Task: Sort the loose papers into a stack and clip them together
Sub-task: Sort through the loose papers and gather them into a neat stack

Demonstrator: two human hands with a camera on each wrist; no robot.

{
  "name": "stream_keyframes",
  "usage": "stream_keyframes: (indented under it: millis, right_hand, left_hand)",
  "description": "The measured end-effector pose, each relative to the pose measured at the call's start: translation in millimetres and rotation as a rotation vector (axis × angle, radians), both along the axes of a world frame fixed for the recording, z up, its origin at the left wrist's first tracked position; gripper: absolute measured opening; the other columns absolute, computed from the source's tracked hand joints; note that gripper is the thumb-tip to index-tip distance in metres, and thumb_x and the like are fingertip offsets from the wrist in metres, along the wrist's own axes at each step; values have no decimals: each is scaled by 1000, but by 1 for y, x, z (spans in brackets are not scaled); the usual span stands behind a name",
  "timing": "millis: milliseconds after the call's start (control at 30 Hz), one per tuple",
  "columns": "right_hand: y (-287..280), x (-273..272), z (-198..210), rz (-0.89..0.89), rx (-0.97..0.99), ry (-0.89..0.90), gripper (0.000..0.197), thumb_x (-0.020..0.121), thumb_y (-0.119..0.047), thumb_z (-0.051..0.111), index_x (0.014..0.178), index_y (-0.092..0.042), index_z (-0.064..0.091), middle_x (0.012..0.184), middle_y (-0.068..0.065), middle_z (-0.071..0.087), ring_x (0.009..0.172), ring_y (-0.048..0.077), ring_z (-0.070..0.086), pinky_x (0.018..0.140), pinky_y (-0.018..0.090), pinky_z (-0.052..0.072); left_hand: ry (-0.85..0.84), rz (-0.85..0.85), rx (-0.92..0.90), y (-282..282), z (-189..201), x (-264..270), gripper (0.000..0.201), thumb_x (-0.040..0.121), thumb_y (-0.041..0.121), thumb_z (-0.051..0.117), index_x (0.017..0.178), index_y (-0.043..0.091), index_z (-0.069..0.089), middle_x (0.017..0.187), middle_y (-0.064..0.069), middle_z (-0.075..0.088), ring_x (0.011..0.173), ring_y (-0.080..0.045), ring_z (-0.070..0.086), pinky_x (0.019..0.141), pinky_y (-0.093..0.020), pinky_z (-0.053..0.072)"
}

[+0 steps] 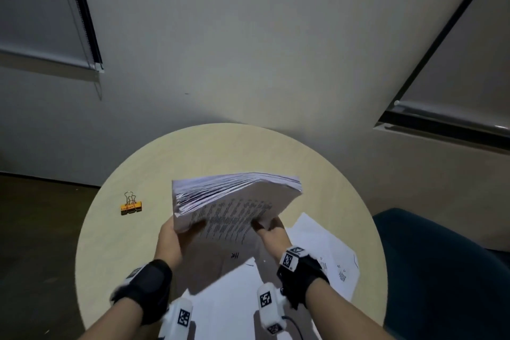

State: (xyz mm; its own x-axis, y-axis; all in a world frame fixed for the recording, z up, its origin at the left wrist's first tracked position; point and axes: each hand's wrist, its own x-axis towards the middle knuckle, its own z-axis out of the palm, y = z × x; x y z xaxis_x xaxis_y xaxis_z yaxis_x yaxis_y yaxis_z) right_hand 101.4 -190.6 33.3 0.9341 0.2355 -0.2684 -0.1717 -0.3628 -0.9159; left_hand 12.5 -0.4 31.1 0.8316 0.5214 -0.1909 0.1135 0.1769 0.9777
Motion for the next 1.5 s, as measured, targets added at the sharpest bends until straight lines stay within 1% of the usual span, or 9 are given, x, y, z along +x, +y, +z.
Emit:
stream_keyframes:
  millis: [100,333,433,500,567,667,900,1333,1500]
  right_hand:
    - [3,7,11,74,-100,-70,32,95,-40,52,99,-8,54,88,4,60,77,14,57,63,12,40]
    - [15,11,7,47,-11,-30,51,91,-47,50,136,-24,46,130,-14,57,122,7,52,110,37,39]
    - [9,4,-8,139,-215,87,28,95,-35,53,113,-14,53,95,-7,60,90,12,58,95,32,49]
    - [-8,-1,-34,156,-325,158,32,93,-31,58,119,-15,52,111,1,62,105,19,61,91,28,51]
    - [-35,-8,-56,57,-411,164,64,89,-30,63,143,-9,35,147,8,38,139,23,35,101,15,40]
    - [-87,-20,-71,-89,-754,199,110,75,-60,63,154,-14,0,161,12,-7,149,27,-9,120,42,10]
    - [-106,-45,-83,32,-871,306,130,66,-78,61,151,-19,-18,157,13,-27,146,32,-21,119,49,-2]
    - [-72,-48,-84,-178,-481,195,106,52,-41,81,142,-24,29,132,2,49,123,25,48,100,40,46]
    - [-74,-35,-69,-117,-296,246,48,68,-15,81,108,-13,54,97,0,69,85,20,69,66,28,55]
  left_hand:
    - [9,30,69,7,0,8,16,85,10,69,100,12,66,89,1,72,85,-17,69,73,-29,56]
    - [30,-74,9,25,3,12,33,84,9,71,115,14,61,106,2,70,97,-15,67,86,-28,52]
    - [190,-55,21,45,-36,-9,36,81,16,75,114,19,62,109,-1,70,99,-25,67,92,-43,51]
    - [324,6,87,57,-61,-31,30,81,20,75,108,18,64,102,-6,72,89,-29,68,81,-42,55]
    - [436,94,142,67,-77,-53,25,81,22,74,103,14,65,89,-11,72,72,-30,65,64,-32,52]
    - [500,130,168,76,-93,-70,24,80,19,75,99,8,66,83,-18,71,65,-30,61,60,-31,48]
    - [682,136,381,66,-102,-67,28,79,30,75,92,9,63,83,-15,68,76,-35,64,71,-38,51]
    - [734,81,450,64,-97,-67,31,80,34,73,92,7,61,84,-14,65,77,-34,59,67,-34,42]
    - [721,31,430,70,-98,-68,31,80,34,74,94,10,62,88,-13,67,79,-33,61,67,-33,43]
